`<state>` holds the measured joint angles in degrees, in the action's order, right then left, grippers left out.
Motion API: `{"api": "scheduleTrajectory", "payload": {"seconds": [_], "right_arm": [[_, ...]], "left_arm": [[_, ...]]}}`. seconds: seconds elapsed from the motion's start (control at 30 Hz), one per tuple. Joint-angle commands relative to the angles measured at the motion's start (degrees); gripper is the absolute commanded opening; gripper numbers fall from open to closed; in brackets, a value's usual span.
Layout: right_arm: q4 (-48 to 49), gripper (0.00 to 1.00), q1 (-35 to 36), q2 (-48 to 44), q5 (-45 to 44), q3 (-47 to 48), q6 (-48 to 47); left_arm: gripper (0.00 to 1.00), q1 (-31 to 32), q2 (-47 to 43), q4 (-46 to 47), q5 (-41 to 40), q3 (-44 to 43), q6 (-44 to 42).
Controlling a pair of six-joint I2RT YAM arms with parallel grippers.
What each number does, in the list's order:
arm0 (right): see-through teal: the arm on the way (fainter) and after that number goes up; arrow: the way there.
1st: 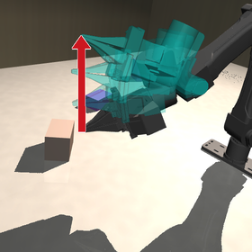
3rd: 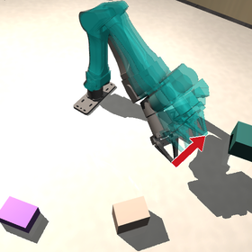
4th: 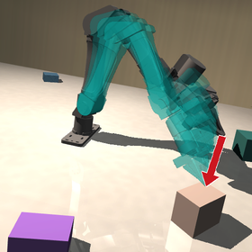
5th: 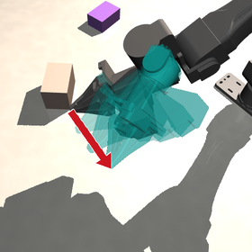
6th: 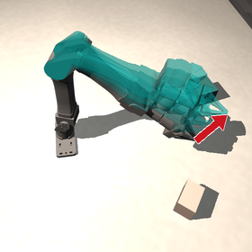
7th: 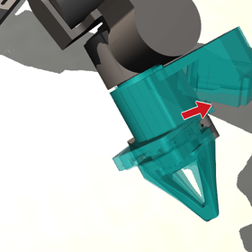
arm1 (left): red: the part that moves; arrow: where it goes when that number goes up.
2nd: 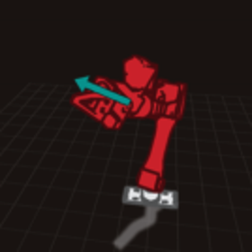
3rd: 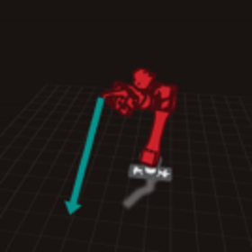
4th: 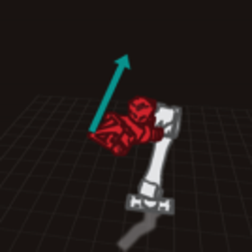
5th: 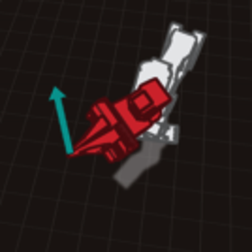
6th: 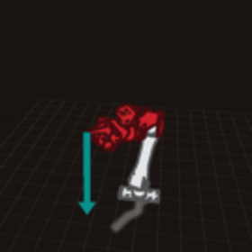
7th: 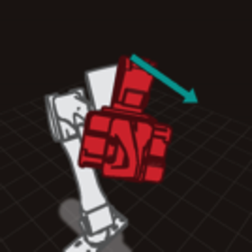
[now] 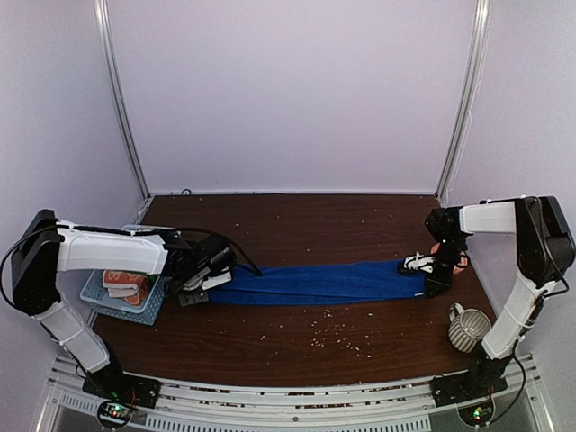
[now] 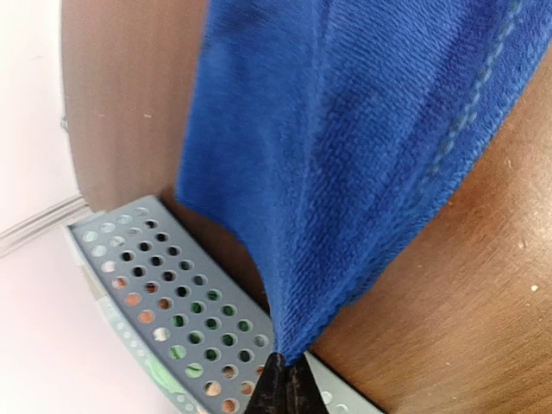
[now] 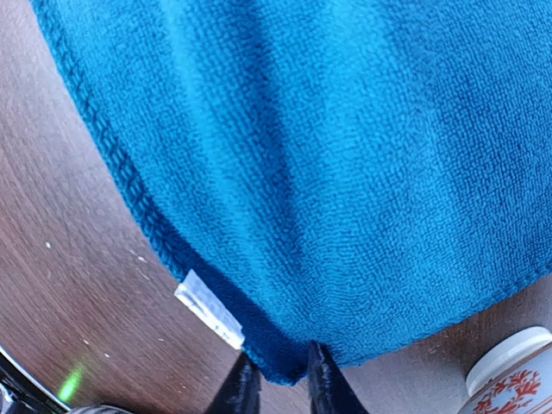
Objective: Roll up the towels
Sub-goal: Smooth out the towel at the center of the board.
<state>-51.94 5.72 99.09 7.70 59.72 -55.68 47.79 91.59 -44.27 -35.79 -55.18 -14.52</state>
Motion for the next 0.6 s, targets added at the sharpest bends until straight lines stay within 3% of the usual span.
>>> {"api": "scheduleTrajectory", "payload": {"seconds": [0.0,0.37,0.47,0.57], "right_arm": [[-3.16,0.16,-0.59,0.81,0.27,1.27,-1.64],[-2.26,0.11,-0.71,-1.84,-1.33,-0.94,-3.69],[-4.84,0.16,-0.70,-3.34,-0.58,-0.74,-5.47],[-7.64,0.27,-0.71,-6.42,2.45,1.38,-6.51]], "left_arm": [[0.00,2.16,-3.53,3.09,-3.43,2.09,-3.25],[0.00,4.41,1.74,6.15,-4.75,6.19,-5.38],[0.10,4.97,2.22,5.24,-2.58,6.22,-4.90],[0.22,5.45,-0.20,2.94,1.23,5.47,-3.97]]}}
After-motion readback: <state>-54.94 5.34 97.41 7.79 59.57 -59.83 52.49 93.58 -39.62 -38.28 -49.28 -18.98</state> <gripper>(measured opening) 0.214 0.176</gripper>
